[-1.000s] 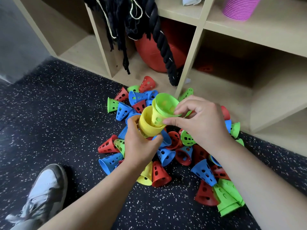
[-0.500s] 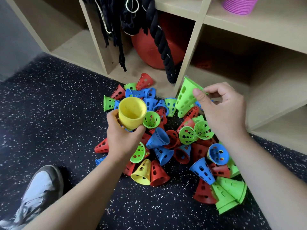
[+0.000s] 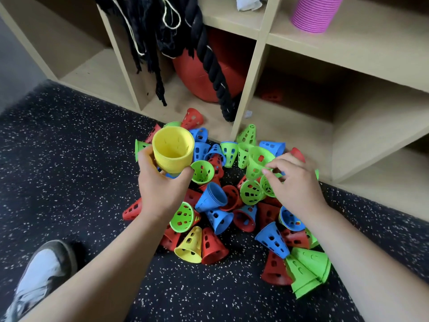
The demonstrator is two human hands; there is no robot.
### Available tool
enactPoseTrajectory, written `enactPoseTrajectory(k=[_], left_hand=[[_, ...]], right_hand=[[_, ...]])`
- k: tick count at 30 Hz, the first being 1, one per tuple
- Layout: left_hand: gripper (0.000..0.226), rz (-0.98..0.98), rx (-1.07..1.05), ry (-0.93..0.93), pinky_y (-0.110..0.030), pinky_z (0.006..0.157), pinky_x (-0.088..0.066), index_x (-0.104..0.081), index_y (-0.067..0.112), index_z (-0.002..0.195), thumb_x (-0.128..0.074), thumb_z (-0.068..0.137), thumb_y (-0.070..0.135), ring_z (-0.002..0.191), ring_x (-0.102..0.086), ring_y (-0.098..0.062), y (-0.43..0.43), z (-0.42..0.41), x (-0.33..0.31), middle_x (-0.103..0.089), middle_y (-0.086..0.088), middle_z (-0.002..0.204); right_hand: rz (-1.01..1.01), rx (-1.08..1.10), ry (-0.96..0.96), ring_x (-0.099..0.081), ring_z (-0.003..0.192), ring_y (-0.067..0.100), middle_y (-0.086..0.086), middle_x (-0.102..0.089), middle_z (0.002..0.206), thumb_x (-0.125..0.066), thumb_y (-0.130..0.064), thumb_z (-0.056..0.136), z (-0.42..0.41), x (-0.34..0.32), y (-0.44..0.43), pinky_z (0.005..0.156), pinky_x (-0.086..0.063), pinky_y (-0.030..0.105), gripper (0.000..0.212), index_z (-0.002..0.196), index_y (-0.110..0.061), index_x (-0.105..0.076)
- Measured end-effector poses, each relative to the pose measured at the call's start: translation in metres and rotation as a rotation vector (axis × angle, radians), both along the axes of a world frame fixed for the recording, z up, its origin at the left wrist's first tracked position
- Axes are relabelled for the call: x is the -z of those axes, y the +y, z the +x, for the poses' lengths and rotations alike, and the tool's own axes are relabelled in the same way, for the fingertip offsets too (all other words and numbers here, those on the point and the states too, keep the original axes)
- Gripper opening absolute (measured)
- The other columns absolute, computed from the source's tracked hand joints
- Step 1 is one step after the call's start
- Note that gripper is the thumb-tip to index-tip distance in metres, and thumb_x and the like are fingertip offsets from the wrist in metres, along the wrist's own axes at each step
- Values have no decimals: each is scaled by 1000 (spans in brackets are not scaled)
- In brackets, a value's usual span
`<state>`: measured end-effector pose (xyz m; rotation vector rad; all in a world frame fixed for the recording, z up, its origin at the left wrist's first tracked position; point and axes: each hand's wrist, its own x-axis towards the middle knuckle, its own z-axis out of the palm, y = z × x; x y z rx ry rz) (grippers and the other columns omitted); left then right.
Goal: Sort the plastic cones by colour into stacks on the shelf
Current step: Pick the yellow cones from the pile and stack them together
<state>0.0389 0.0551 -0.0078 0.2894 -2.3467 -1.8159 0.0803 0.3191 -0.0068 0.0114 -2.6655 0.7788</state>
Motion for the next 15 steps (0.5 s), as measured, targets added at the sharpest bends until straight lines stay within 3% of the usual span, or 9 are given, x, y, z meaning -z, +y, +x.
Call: enactPoseTrajectory(k=[5,8,10,12,15], left_hand=[[63,-13,22,-16,-47,92,-53,-45,24,121,-76,66,25,100,-63,-15,-1,5,8,-59,10,109],[63,-34,34,-17,-43,92,-53,-45,25,120,-77,66,25,99,-62,-12,1,7,8,-59,12,107],[62,-43,47,-13,-40,90,-54,-45,26,119,-77,66,26,98,-61,-11,2,8,9,-59,15,106],[63,-45,61,-5,-40,91,-54,-45,26,120,-77,66,26,100,-62,-11,5,8,9,-58,18,106],[63,-37,81,-5,-40,93,-53,-46,25,121,-76,66,26,102,-61,-7,11,8,8,-57,22,107]], right_hand=[[199,-130,-115,-59,83,13,0,-66,96,-76,-13,85,9,21,0,75,-58,37,10,92,-7,-76],[315,-133,-341,-58,114,23,2,-64,120,-75,-18,86,10,28,-2,87,-56,45,22,105,-8,-76],[293,-138,-430,-51,126,18,-3,-57,133,-74,-25,87,12,27,-1,96,-51,39,36,120,-12,-71],[218,-132,-357,-53,119,10,-9,-59,127,-71,-27,87,14,21,1,90,-49,28,35,121,-17,-70],[72,-62,-207,-52,88,-8,-15,-61,107,-66,-19,90,8,1,5,79,-45,20,22,110,-20,-73]])
